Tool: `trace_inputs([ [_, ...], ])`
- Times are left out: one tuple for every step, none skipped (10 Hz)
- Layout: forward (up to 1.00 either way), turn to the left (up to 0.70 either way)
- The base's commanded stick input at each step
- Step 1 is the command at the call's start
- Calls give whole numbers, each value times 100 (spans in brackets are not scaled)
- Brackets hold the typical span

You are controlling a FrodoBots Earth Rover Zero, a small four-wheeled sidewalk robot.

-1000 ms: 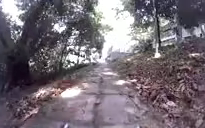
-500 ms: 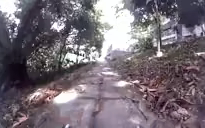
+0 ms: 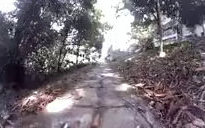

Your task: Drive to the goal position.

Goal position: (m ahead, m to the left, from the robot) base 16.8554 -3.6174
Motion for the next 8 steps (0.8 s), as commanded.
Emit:
trace_inputs([
  [70,0],
  [70,0],
  [70,0],
  [70,0],
  [70,0],
  [70,0],
  [70,0],
  [70,0],
])
